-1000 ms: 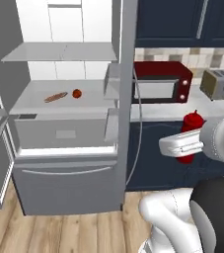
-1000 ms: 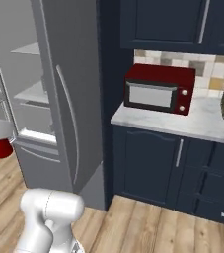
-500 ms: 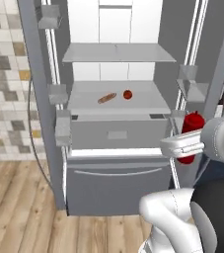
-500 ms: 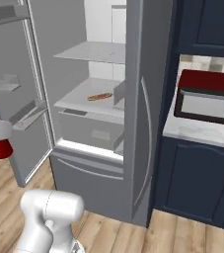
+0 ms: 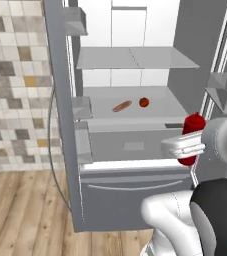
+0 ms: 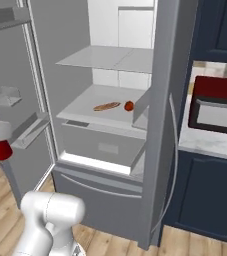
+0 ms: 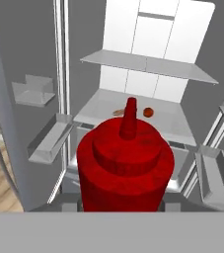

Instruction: Place the mayonnaise and ketchup from the counter to the top shelf of the fridge. If the existing items in the fridge are on the top shelf, move them to other shelves.

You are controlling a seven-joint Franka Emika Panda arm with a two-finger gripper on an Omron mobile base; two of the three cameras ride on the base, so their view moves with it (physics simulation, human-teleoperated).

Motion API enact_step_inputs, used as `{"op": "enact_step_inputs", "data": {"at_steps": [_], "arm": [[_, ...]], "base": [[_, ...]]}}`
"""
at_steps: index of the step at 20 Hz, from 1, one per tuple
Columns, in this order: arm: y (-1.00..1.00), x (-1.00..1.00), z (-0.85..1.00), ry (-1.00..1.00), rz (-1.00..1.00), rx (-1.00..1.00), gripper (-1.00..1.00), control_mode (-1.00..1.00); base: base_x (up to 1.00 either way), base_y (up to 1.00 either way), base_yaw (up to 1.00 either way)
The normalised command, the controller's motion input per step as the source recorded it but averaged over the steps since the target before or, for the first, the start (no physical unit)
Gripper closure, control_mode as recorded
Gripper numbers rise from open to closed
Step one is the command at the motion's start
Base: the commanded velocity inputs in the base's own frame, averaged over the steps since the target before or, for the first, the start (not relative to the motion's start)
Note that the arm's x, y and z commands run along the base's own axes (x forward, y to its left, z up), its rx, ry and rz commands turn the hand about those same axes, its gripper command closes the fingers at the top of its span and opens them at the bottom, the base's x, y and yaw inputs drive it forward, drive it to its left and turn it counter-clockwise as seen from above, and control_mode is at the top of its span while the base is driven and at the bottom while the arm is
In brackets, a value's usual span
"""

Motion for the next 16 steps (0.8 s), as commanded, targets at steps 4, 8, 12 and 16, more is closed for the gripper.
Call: {"op": "enact_step_inputs", "data": {"at_steps": [4, 8, 12, 16], "arm": [[0.0, 0.0, 0.0, 0.0, 0.0, 0.0, 1.0, 1.0], [0.0, 0.0, 0.0, 0.0, 0.0, 0.0, 1.0, 1.0], [0.0, 0.0, 0.0, 0.0, 0.0, 0.0, 1.0, 1.0], [0.0, 0.0, 0.0, 0.0, 0.0, 0.0, 1.0, 1.0]], "base": [[0.04, 0.0, -0.1], [0.13, 0.0, -0.09], [0.14, 0.0, -0.19], [0.24, 0.0, -0.19]]}}
